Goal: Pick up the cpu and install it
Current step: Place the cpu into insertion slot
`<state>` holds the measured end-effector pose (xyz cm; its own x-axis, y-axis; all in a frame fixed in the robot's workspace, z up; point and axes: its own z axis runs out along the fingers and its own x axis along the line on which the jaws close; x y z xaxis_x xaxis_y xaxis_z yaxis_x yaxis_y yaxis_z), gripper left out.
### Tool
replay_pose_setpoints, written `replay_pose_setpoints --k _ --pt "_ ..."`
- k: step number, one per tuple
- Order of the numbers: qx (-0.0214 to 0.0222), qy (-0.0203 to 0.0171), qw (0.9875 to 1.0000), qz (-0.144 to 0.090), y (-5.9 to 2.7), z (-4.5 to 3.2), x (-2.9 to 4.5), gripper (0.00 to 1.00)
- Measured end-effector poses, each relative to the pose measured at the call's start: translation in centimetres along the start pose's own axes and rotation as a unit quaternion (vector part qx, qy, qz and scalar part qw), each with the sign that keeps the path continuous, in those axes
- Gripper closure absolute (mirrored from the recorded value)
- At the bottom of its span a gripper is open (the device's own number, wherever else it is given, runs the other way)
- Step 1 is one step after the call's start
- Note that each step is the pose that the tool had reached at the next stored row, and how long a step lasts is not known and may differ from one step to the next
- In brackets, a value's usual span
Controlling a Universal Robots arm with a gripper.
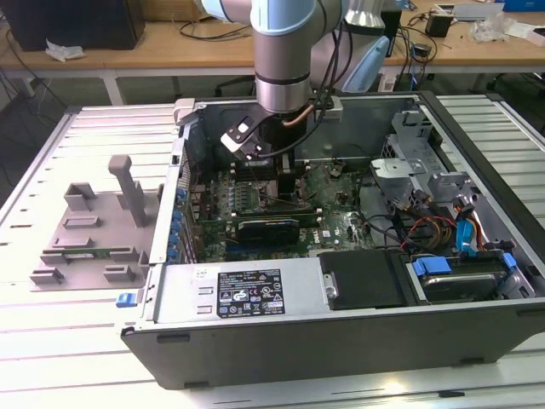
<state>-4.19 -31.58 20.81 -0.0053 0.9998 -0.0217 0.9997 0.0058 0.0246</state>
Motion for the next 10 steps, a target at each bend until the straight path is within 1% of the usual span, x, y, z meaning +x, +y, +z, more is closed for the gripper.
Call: replay_pose_setpoints --k 2,6,10 --pt "0.0000 0.0000 1.0000 0.000 -0.01 0.25 0.02 0.45" --pt "0.0001 -0.0002 1.0000 0.000 -0.02 0.41 0.02 0.45" --pt "0.0000 -0.0015 1.0000 0.000 -0.02 0.72 0.03 0.45"
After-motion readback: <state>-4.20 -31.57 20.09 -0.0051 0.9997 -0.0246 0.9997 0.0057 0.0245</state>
